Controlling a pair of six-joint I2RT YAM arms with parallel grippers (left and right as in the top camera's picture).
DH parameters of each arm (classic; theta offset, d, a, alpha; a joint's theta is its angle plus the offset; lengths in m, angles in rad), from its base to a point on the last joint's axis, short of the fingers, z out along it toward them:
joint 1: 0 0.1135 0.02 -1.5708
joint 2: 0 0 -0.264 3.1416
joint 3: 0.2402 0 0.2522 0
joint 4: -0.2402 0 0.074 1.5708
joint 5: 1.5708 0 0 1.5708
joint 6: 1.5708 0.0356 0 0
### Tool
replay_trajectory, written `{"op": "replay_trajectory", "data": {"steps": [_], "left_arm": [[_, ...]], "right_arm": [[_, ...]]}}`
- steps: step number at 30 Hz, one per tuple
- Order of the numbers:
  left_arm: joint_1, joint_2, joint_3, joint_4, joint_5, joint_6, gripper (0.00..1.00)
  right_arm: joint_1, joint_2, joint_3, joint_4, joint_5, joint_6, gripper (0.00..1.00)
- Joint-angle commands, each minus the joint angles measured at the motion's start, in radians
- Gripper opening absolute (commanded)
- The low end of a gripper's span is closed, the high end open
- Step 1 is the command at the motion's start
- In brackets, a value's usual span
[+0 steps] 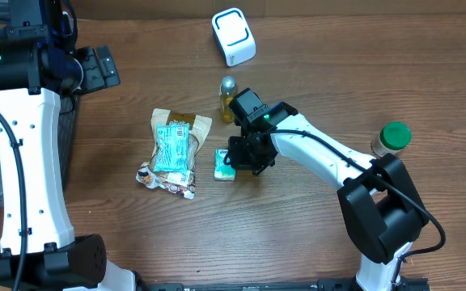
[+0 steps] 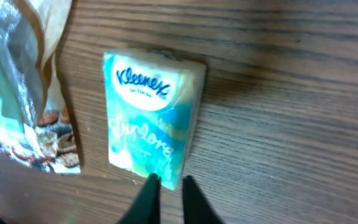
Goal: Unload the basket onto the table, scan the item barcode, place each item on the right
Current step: 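Lower and close the right gripper on the tissue pack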
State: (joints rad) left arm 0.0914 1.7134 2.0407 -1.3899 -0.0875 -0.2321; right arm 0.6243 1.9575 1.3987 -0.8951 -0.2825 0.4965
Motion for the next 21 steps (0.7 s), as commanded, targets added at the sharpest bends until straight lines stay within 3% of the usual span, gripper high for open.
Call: {"op": "replay_trajectory", "data": {"steps": [1, 5, 7, 21], "left_arm": [[-0.006, 0.008, 0.002, 0.003, -0.005, 0.005, 0.99], [-0.007, 0.008, 0.002, 0.003, -0.005, 0.005, 1.00], [-0.007, 0.008, 0.002, 0.003, -0.005, 0.005, 0.99], [-0.006, 0.008, 0.002, 0.003, -0.005, 0.005, 0.99]], "right_arm": [[-0.003, 0.003, -0.001, 0.011, -0.016, -0.027, 0.18], [-0.005, 0.003, -0.004, 0.028, -0.016, -0.026, 0.38], [-0.005, 0.003, -0.007, 0.043, -0.015, -0.026, 0.43], [-0.011, 0.053, -0.087, 0.183, -0.009, 0.056, 0.37]]}}
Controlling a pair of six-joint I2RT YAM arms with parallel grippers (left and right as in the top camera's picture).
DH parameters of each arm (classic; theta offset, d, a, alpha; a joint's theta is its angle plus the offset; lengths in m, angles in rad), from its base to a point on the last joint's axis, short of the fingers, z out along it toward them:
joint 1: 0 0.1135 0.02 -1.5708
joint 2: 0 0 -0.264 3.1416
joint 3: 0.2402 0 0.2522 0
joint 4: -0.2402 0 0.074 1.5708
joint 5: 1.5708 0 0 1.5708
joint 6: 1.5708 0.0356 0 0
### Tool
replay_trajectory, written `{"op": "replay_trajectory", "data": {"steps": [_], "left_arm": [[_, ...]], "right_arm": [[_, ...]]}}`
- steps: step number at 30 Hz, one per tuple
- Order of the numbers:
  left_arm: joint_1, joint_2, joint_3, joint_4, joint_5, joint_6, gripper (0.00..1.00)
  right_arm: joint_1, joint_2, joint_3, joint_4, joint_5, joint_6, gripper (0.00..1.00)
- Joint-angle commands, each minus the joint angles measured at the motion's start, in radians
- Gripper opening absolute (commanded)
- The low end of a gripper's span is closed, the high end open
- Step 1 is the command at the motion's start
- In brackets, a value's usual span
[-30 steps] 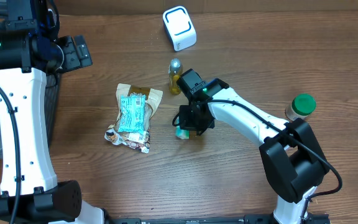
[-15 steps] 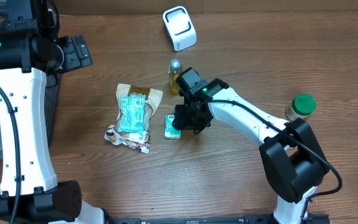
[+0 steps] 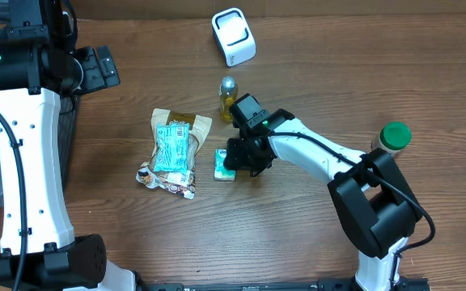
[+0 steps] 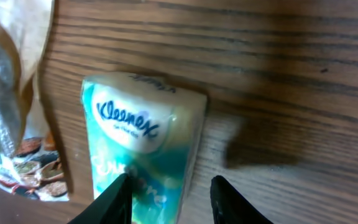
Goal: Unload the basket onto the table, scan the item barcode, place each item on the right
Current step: 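Lower and close the right gripper on the tissue pack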
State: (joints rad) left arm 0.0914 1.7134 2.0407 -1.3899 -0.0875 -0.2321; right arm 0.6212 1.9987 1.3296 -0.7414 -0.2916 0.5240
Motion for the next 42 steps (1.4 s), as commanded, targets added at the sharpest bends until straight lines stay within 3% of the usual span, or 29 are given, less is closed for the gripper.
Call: {"op": "replay_trajectory", "data": {"steps": [1, 7, 10, 18, 21, 22, 23, 24, 25, 28, 31, 36, 42], "left_arm": [[-0.006, 0.008, 0.002, 0.003, -0.005, 0.005, 1.00], [-0.006, 0.008, 0.002, 0.003, -0.005, 0.005, 0.99], [-0.006, 0.008, 0.002, 0.003, -0.005, 0.005, 0.99], [-0.006, 0.008, 0.002, 0.003, -0.005, 0.005, 1.00], [-0.006, 0.008, 0.002, 0.003, -0.005, 0.005, 1.00], [-0.006, 0.008, 0.002, 0.003, -0.005, 0.005, 1.00], [-0.006, 0.008, 0.002, 0.003, -0.005, 0.005, 0.99], [-0.006, 0.008, 0.002, 0.003, -0.005, 0.005, 1.00], [-0.006, 0.008, 0.002, 0.003, -0.005, 0.005, 0.99], [-0.006, 0.008, 0.002, 0.003, -0.005, 0.005, 1.00], [-0.006, 0.008, 0.002, 0.003, -0.005, 0.005, 0.99], [-0.006, 0.008, 0.002, 0.003, -0.005, 0.005, 1.00], [-0.006, 0.008, 0.002, 0.003, -0.005, 0.005, 1.00]], "right_arm": [[-0.008, 0.011, -0.023, 0.041, -0.001, 0.031, 0.36], [-0.008, 0.011, -0.055, 0.090, -0.002, 0.034, 0.33], [-0.008, 0.001, -0.053, 0.087, -0.018, 0.033, 0.26], [-0.028, -0.093, -0.053, 0.113, -0.024, 0.034, 0.43], [-0.039, -0.095, -0.053, 0.109, -0.025, 0.034, 0.45], [-0.041, -0.094, -0.053, 0.107, -0.025, 0.034, 0.50], [-0.043, -0.094, -0.053, 0.103, -0.025, 0.034, 0.70], [-0.045, -0.093, -0.053, 0.104, -0.025, 0.035, 0.99], [-0.045, -0.092, -0.053, 0.105, -0.025, 0.038, 1.00], [-0.045, -0.089, -0.055, 0.101, -0.027, 0.048, 0.98], [-0.044, -0.085, -0.061, 0.101, -0.043, 0.057, 0.72], [-0.045, -0.072, -0.061, 0.103, -0.043, 0.079, 0.41], [-0.045, -0.069, -0.061, 0.105, -0.044, 0.079, 0.41]]}}
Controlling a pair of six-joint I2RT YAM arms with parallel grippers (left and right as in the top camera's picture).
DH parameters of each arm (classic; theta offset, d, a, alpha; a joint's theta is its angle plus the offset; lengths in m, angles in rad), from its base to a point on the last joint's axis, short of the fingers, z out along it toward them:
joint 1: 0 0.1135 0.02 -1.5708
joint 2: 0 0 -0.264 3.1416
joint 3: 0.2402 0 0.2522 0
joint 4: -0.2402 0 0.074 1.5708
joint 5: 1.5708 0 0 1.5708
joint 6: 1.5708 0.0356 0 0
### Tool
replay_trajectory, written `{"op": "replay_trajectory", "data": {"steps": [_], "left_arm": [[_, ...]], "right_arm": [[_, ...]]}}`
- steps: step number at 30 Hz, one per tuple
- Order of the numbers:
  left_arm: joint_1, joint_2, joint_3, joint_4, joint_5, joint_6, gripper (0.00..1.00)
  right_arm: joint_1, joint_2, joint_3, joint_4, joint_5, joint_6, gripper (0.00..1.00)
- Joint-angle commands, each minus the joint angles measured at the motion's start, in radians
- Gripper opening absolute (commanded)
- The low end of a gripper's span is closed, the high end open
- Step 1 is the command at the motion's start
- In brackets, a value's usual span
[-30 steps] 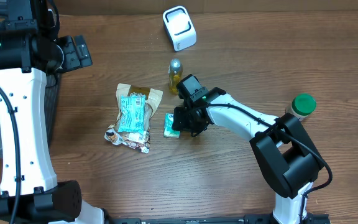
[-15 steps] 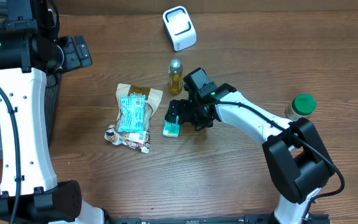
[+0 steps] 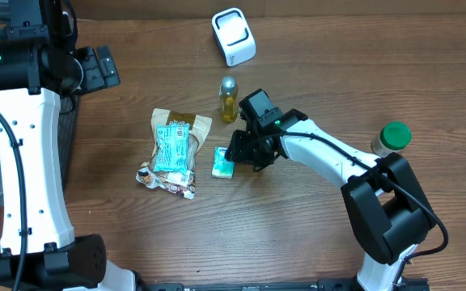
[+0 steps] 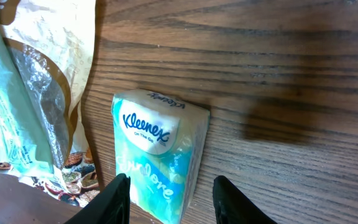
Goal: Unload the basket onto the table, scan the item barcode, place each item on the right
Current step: 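Lower and close the right gripper on the tissue pack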
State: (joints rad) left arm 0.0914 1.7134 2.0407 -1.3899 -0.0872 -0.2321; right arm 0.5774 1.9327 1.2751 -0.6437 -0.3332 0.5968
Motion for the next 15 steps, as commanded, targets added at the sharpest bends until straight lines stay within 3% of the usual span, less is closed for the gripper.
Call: {"op": "replay_trajectory", "data": {"steps": [1, 15], "left_arm": [[-0.006, 0.008, 0.002, 0.003, -0.005, 0.005, 0.99], [-0.006, 0.008, 0.002, 0.003, -0.005, 0.005, 0.99]], "right_arm": [[-0.001, -0.003, -0.006, 0.006, -0.002, 0.006, 0.41], [0.002, 0.018, -0.006, 0.015, 0.002, 0.010, 0.35]]}}
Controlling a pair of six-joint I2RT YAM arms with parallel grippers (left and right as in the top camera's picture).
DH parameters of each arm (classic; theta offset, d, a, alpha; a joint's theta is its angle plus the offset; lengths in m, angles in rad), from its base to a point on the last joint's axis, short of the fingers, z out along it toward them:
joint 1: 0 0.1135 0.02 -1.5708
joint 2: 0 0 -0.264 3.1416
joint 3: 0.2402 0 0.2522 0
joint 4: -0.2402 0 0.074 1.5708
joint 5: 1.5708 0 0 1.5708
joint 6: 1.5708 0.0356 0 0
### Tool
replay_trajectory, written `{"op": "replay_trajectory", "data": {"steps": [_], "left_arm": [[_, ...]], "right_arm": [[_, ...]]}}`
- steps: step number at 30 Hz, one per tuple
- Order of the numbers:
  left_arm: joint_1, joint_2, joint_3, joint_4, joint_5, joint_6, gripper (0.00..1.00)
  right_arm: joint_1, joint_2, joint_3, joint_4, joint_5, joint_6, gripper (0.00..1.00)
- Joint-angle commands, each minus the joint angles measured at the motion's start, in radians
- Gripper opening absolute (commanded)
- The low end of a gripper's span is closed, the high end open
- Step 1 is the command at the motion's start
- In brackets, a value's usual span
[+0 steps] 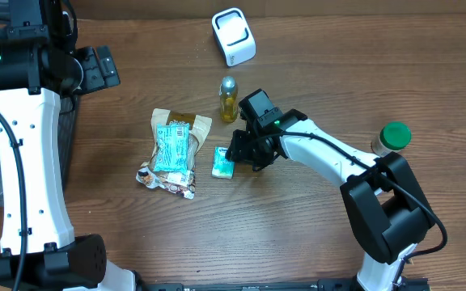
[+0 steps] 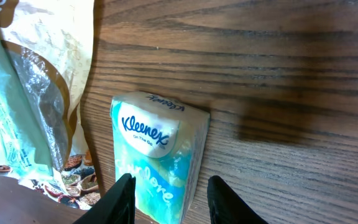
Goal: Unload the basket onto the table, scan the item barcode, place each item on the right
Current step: 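Lower and close the right gripper on the tissue pack, then lift the tissue pack and carry it to the scanner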
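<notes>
A small blue-green Kleenex tissue pack (image 1: 223, 162) (image 2: 155, 148) lies flat on the wooden table, label up. My right gripper (image 1: 239, 154) (image 2: 170, 185) is open, its two black fingers (image 2: 124, 198) straddling the pack's near end without pressing it. The white barcode scanner (image 1: 233, 36) stands at the far side of the table. My left arm (image 1: 24, 121) rises at the left edge; its gripper is out of view.
A crumpled snack bag with a teal packet (image 1: 172, 150) (image 2: 23, 99) lies just left of the tissue pack. A small yellow bottle (image 1: 228, 99) stands behind it. A green-capped jar (image 1: 392, 137) is at the right. A dark basket sits far left.
The right gripper's fingers have come slightly closer together around the tissue pack. The pack and everything else stayed where they were.
The right gripper was nearly shut at the tissue pack's near edge. Then it stood open, low over the pack with the fingers either side. Later the wrist sat a bit higher and the pack had turned slightly; now the fingers frame it a little more tightly.
</notes>
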State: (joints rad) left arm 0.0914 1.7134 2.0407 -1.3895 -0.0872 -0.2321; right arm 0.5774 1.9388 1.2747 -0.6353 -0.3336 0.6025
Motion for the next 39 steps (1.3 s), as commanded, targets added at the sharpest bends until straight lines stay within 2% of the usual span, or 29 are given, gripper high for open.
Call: {"op": "replay_trajectory", "data": {"steps": [1, 12, 20, 23, 25, 34, 39], "left_arm": [[-0.006, 0.008, 0.002, 0.003, -0.005, 0.005, 1.00], [-0.007, 0.008, 0.002, 0.003, -0.005, 0.005, 1.00], [-0.006, 0.008, 0.002, 0.003, -0.005, 0.005, 1.00], [-0.006, 0.008, 0.002, 0.003, -0.005, 0.005, 0.99], [-0.007, 0.008, 0.002, 0.003, -0.005, 0.005, 1.00], [-0.006, 0.008, 0.002, 0.003, -0.005, 0.005, 1.00], [-0.006, 0.008, 0.002, 0.003, -0.005, 0.005, 0.99]], "right_arm": [[0.002, 0.014, -0.006, 0.006, 0.003, 0.004, 0.35], [0.023, 0.073, -0.006, 0.029, 0.003, 0.014, 0.33], [0.024, 0.089, -0.006, 0.037, 0.027, 0.029, 0.20], [0.012, 0.089, -0.005, 0.033, 0.024, 0.019, 0.06], [-0.006, 0.087, 0.004, 0.015, 0.009, 0.018, 0.04], [-0.085, -0.022, 0.123, -0.135, -0.005, -0.242, 0.04], [-0.126, -0.100, 0.275, -0.255, 0.271, -0.364, 0.04]]}}
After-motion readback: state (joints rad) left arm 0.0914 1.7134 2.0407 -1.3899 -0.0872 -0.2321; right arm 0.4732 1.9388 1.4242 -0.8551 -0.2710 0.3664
